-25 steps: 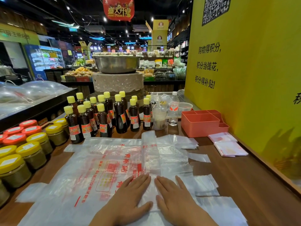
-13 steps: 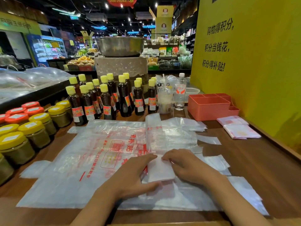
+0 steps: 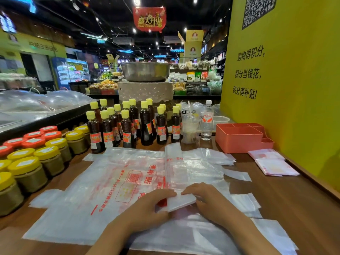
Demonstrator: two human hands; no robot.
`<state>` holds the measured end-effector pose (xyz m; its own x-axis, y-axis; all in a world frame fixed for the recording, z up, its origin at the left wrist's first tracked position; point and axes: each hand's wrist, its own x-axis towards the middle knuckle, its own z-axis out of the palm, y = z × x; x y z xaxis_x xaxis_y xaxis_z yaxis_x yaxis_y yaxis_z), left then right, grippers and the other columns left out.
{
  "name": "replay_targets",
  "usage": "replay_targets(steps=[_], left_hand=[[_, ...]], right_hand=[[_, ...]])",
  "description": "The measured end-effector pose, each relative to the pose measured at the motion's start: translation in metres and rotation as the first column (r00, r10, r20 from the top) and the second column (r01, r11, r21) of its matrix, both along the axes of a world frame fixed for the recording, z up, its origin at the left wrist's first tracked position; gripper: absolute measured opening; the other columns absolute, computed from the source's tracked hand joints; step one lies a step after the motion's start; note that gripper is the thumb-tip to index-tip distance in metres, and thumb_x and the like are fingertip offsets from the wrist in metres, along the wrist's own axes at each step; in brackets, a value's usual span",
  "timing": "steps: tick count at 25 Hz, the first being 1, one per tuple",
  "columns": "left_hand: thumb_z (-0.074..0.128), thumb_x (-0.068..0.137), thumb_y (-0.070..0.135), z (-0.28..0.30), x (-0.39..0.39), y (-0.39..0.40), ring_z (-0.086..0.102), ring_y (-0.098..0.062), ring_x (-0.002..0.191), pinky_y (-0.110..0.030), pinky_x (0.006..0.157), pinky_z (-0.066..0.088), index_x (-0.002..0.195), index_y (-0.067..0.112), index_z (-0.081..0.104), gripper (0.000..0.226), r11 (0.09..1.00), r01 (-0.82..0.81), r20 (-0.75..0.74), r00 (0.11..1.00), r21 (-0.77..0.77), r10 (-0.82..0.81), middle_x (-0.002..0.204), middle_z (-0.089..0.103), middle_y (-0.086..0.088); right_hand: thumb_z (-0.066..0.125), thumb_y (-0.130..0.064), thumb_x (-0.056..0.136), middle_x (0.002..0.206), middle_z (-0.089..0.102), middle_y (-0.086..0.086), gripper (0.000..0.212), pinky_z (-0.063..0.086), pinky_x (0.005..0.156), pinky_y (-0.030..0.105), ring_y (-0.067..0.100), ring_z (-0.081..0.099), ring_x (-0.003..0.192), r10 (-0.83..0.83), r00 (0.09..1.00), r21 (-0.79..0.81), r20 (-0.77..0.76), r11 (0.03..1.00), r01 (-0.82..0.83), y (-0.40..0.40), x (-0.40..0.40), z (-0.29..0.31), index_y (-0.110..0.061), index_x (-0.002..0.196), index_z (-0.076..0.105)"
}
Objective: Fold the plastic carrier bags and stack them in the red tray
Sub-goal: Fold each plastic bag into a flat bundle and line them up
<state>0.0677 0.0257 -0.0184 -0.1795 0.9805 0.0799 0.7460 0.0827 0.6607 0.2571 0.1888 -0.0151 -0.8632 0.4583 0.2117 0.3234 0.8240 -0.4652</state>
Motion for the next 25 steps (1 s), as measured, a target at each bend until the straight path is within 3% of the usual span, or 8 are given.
replay_targets(steps=[5, 7, 10, 14, 18, 20, 22, 25], left_hand=[[0.064, 0.095, 0.038, 0.005, -0.006, 0.003, 0.059, 0.005, 0.107, -0.019, 0.092, 0.049, 0.119, 0.044, 0.067, 0.025, 0.988, -0.041, 0.041, 0.999, 0.146, 0.035, 0.117, 0.064, 0.03], [0.064, 0.096, 0.031, 0.006, -0.005, 0.002, 0.062, 0.001, 0.1, -0.02, 0.087, 0.051, 0.111, 0.038, 0.071, 0.018, 0.977, -0.055, 0.013, 0.998, 0.204, 0.054, 0.107, 0.069, 0.024], [0.061, 0.097, 0.035, 0.008, -0.001, 0.0, 0.065, -0.003, 0.088, -0.024, 0.079, 0.054, 0.096, 0.035, 0.072, 0.01, 0.961, -0.102, 0.03, 0.995, 0.258, 0.098, 0.092, 0.071, 0.021], [0.052, 0.099, 0.048, 0.005, -0.001, 0.001, 0.064, -0.01, 0.081, -0.031, 0.073, 0.052, 0.089, 0.027, 0.067, 0.028, 0.963, -0.078, -0.006, 0.997, 0.259, 0.082, 0.084, 0.068, 0.011], [0.044, 0.101, 0.052, -0.002, -0.003, 0.006, 0.058, -0.016, 0.074, -0.037, 0.07, 0.048, 0.083, 0.019, 0.058, 0.04, 0.955, -0.102, 0.011, 0.995, 0.279, 0.103, 0.079, 0.061, 0.003], [0.049, 0.097, 0.054, -0.004, -0.005, 0.009, 0.056, -0.013, 0.077, -0.032, 0.069, 0.048, 0.076, 0.023, 0.055, 0.038, 0.926, -0.181, 0.001, 0.982, 0.332, 0.191, 0.079, 0.057, 0.007], [0.058, 0.093, 0.051, -0.005, -0.006, 0.01, 0.056, -0.008, 0.081, -0.024, 0.07, 0.047, 0.077, 0.027, 0.056, 0.029, 0.906, -0.241, -0.019, 0.964, 0.349, 0.264, 0.084, 0.057, 0.011], [0.066, 0.092, 0.043, -0.003, -0.002, 0.01, 0.061, -0.003, 0.086, -0.016, 0.073, 0.049, 0.102, 0.033, 0.056, 0.018, 0.926, -0.262, -0.034, 0.959, 0.272, 0.281, 0.096, 0.062, 0.015]], right_hand=[[0.059, -0.02, 0.096, 0.098, 0.069, -0.019, 0.02, 0.051, 0.09, 0.03, 0.002, 0.06, 0.096, 0.003, 0.999, -0.119, -0.035, 0.993, -0.007, -0.008, 0.005, 0.014, -0.033, 0.099, 0.074], [0.061, -0.025, 0.096, 0.101, 0.069, -0.027, 0.021, 0.048, 0.092, 0.022, -0.005, 0.06, 0.1, 0.004, 0.998, -0.194, -0.067, 0.981, -0.017, -0.013, 0.005, 0.016, -0.04, 0.101, 0.075], [0.06, -0.035, 0.098, 0.106, 0.072, -0.026, 0.019, 0.049, 0.094, 0.021, -0.008, 0.063, 0.101, -0.027, 0.991, -0.286, -0.131, 0.958, -0.011, -0.02, 0.001, 0.015, -0.036, 0.109, 0.075], [0.052, -0.052, 0.099, 0.102, 0.07, -0.02, 0.025, 0.053, 0.09, 0.028, -0.001, 0.064, 0.095, -0.061, 0.985, -0.291, -0.162, 0.957, 0.012, -0.025, -0.001, 0.014, -0.035, 0.102, 0.071], [0.064, -0.031, 0.097, 0.085, 0.069, 0.001, 0.007, 0.055, 0.079, 0.039, 0.017, 0.065, 0.079, -0.068, 0.96, -0.324, -0.273, 0.946, -0.025, -0.026, -0.005, 0.012, -0.033, 0.103, 0.066], [0.068, -0.023, 0.095, 0.082, 0.069, 0.009, 0.021, 0.055, 0.076, 0.041, 0.022, 0.067, 0.074, -0.097, 0.943, -0.431, -0.319, 0.901, -0.053, -0.029, -0.008, 0.013, -0.033, 0.112, 0.063], [0.071, -0.022, 0.092, 0.084, 0.069, 0.005, 0.033, 0.057, 0.069, 0.034, 0.012, 0.067, 0.068, -0.152, 0.938, -0.486, -0.313, 0.874, -0.021, -0.031, -0.011, 0.013, -0.033, 0.12, 0.058], [0.075, -0.035, 0.089, 0.103, 0.063, -0.012, 0.055, 0.054, 0.073, 0.02, 0.006, 0.066, 0.081, -0.212, 0.957, -0.314, -0.195, 0.938, 0.144, -0.025, -0.013, 0.008, -0.041, 0.133, 0.044]])
